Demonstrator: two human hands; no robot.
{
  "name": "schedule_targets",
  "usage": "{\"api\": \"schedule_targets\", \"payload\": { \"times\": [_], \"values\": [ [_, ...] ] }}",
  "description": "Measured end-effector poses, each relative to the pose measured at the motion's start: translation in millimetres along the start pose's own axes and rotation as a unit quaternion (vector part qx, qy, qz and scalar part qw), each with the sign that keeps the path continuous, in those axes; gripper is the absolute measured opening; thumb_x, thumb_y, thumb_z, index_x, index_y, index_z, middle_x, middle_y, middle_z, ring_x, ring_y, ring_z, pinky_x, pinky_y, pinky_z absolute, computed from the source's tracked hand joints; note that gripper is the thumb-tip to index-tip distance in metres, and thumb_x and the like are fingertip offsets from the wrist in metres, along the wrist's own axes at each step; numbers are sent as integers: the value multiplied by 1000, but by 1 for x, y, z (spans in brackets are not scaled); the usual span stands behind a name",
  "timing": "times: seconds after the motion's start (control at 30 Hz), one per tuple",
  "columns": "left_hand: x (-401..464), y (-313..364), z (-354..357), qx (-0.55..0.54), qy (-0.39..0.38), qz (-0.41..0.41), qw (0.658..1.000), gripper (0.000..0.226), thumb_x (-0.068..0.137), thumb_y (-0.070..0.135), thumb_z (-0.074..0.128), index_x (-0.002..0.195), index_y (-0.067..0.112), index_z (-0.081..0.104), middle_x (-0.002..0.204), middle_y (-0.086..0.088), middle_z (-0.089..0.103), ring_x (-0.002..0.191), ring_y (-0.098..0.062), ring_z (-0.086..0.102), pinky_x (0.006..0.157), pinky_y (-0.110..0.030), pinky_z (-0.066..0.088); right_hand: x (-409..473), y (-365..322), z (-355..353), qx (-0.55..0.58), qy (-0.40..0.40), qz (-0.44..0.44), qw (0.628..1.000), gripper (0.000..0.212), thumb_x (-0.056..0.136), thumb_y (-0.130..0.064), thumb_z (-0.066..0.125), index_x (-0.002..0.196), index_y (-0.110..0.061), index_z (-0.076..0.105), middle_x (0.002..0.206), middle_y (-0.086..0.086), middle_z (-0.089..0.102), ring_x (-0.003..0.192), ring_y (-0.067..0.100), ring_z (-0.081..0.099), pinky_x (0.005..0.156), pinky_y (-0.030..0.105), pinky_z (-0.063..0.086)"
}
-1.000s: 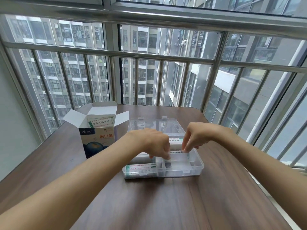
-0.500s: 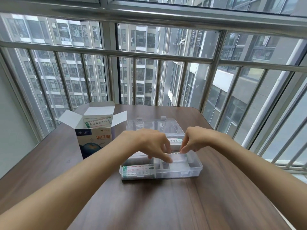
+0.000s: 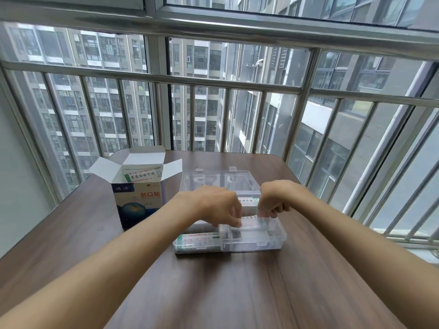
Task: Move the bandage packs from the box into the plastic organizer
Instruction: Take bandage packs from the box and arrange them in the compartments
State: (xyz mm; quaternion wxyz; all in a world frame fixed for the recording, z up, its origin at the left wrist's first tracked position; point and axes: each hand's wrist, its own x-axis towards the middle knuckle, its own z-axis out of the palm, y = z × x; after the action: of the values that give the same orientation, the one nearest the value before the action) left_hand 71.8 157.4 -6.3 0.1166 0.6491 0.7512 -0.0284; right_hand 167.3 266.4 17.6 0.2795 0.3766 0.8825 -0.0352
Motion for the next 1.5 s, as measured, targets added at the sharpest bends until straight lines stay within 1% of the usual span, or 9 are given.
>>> {"api": "schedule_targets", "payload": {
  "times": [0.13, 0.43, 0.63, 0.83, 0.97, 1.07, 1.2, 1.33, 1.5],
  "values": [
    [-1, 2, 0, -12, 7, -9, 1000, 24, 91, 44, 58, 106, 29, 68, 55, 28, 46, 50, -2, 54, 57, -23, 37, 1, 8, -2, 57, -58, 14, 997, 29, 91, -14, 50, 63, -12, 44, 51, -2, 38, 32, 10, 24, 34, 14, 21],
    [0, 2, -2, -1, -6, -21, 1000, 31, 90, 48, 57, 111, 28, 68, 101, 2, 66, 79, -17, 59, 70, -28, 38, 11, 15, 10, 104, 142, -40, 983, 28, 72, -29, 78, 97, -16, 73, 62, -6, 63, 62, 9, 58, 82, 32, 54],
    [-2, 2, -2, 26, 14, -34, 999, 33, 86, 53, 59, 103, 28, 71, 105, 4, 71, 91, -17, 62, 79, -31, 46, 13, 17, 16, 119, 135, -44, 983, 26, 76, -30, 74, 98, -17, 74, 57, -5, 58, 54, 9, 52, 67, 26, 47],
    [-36, 2, -13, -73, 141, -28, 987, 27, 86, 54, 59, 99, 33, 73, 92, 24, 65, 63, 2, 59, 73, -24, 45, -7, 25, 10, 169, 170, -78, 968, 22, 75, -36, 77, 90, -19, 77, 51, -7, 58, 51, 6, 54, 67, 27, 51],
    [-82, -17, -7, -147, 424, -99, 888, 16, 88, 47, 60, 90, 35, 71, 68, 34, 53, 60, 13, 54, 60, -13, 40, -35, 16, 0, 202, 196, -141, 949, 19, 84, -36, 68, 94, -21, 75, 45, -10, 56, 50, 3, 52, 65, 23, 49],
    [-112, -48, 8, -100, 601, -191, 770, 11, 89, 35, 63, 94, 29, 71, 85, 12, 70, 72, -12, 64, 56, -21, 44, -51, -13, -2, 220, 240, -202, 924, 18, 86, -36, 66, 97, -24, 74, 50, -14, 60, 53, 0, 57, 66, 23, 52],
    [-133, -94, 30, -107, 558, -297, 767, 30, 94, 31, 56, 122, 24, 63, 129, 1, 60, 121, -23, 46, 93, -45, 42, -59, -69, -1, 205, 349, -311, 860, 33, 88, -37, 62, 121, -32, 61, 99, -10, 65, 89, 3, 58, 87, 31, 51],
    [-136, -104, 49, -232, 509, -280, 780, 27, 95, 35, 50, 119, 32, 63, 130, 13, 57, 124, -15, 46, 103, -43, 40, -45, -115, 4, 53, 432, -356, 827, 41, 99, -35, 42, 139, -29, 42, 145, -5, 39, 135, 16, 27, 110, 35, 23],
    [-140, -100, 57, -443, 609, -230, 616, 34, 70, 31, 67, 102, 33, 56, 100, 18, 56, 92, -13, 59, 67, -33, 53, -31, -127, 28, 33, 489, -372, 788, 46, 96, -42, 31, 92, -23, 72, 112, -7, 63, 116, 19, 47, 100, 39, 39]
  ]
}}
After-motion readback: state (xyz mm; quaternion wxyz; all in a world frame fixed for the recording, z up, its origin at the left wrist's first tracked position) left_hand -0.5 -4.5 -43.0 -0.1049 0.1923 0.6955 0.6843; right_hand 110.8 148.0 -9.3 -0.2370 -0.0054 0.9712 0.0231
